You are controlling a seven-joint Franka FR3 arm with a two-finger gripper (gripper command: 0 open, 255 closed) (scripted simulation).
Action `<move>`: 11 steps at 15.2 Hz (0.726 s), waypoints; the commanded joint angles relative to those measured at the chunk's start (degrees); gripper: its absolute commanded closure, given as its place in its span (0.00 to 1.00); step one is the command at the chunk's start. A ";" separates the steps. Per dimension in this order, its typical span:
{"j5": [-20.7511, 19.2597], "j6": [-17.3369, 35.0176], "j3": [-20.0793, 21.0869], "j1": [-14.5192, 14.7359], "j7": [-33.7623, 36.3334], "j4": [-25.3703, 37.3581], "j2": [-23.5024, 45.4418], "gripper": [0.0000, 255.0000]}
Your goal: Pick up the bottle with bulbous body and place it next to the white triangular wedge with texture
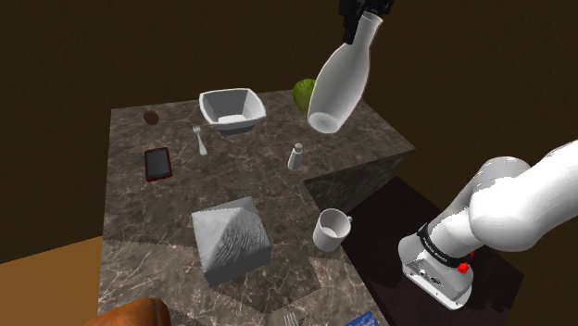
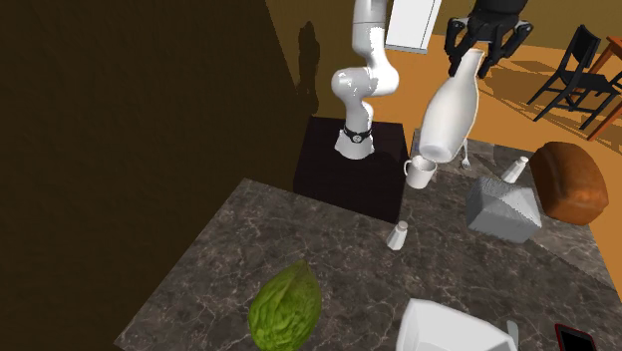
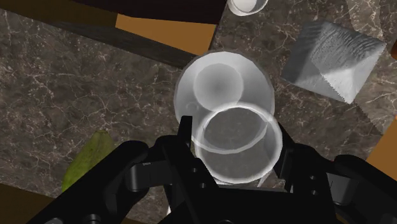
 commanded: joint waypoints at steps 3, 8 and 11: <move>1.43 -1.57 4.01 1.90 6.25 2.05 0.20 1.00; 2.69 -3.35 9.19 4.15 14.13 6.37 2.32 1.00; 2.99 -4.44 12.54 5.54 19.16 9.90 4.52 1.00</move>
